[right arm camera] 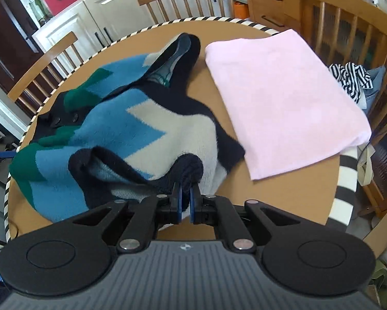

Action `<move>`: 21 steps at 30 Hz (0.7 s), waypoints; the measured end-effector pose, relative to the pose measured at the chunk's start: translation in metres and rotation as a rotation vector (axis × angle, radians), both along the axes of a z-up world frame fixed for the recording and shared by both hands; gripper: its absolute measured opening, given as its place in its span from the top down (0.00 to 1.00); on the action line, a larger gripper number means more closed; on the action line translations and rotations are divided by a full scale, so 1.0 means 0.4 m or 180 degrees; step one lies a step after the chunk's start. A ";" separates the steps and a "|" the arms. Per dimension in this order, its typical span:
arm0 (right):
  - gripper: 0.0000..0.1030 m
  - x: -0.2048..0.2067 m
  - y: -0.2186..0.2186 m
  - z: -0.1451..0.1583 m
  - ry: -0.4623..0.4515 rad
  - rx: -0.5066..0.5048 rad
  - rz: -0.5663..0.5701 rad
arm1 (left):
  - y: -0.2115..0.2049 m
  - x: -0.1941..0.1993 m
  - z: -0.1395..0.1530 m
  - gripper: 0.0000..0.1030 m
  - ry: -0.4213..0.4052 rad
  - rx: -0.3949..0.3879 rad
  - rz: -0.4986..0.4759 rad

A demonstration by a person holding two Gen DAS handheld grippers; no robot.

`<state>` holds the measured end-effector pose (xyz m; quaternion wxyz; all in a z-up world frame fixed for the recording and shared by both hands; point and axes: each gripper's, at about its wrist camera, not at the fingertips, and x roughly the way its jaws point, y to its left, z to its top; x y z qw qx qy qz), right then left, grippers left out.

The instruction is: Fold clothes

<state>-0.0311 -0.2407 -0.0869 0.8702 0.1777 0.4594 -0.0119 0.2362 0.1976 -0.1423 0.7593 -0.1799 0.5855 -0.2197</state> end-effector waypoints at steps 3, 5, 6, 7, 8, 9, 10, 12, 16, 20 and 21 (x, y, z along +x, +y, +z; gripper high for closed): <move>0.94 0.003 0.010 -0.002 0.0007 0.0016 -0.0007 | -0.035 0.060 -0.057 0.20 0.0772 0.0319 0.0158; 0.94 0.007 0.010 0.001 0.0002 0.0038 -0.0028 | -0.054 0.069 -0.054 0.19 0.0687 0.0306 0.0038; 0.94 0.007 0.008 0.001 0.0000 0.0051 -0.0036 | -0.064 0.074 -0.053 0.18 0.0640 0.0299 -0.0024; 0.93 0.007 0.001 0.000 0.0008 0.0068 -0.0040 | -0.073 0.079 -0.051 0.18 0.0592 0.0291 -0.0085; 0.93 0.001 -0.012 -0.003 0.0025 0.0081 -0.0056 | -0.083 0.083 -0.049 0.19 0.0545 0.0283 -0.0147; 0.93 -0.003 -0.022 -0.006 0.0044 0.0095 -0.0070 | -0.096 0.078 -0.055 0.20 0.0502 0.0233 -0.0280; 0.93 -0.002 -0.022 -0.011 0.0071 0.0114 -0.0080 | -0.102 0.070 -0.050 0.21 0.0422 0.0266 -0.0335; 0.93 -0.003 -0.025 -0.013 0.0081 0.0117 -0.0097 | -0.114 0.055 -0.041 0.51 0.0260 0.0337 -0.0440; 0.93 0.000 -0.022 0.005 -0.0010 0.0092 -0.0110 | -0.045 0.032 -0.030 0.88 0.0576 0.0012 -0.0111; 0.94 0.003 -0.046 0.054 -0.0339 0.0471 -0.0254 | 0.040 -0.011 0.053 0.89 0.0399 -0.0746 0.0426; 0.94 0.014 -0.055 0.070 -0.0462 0.0629 -0.0276 | 0.061 -0.021 0.079 0.89 0.0306 -0.0991 0.0591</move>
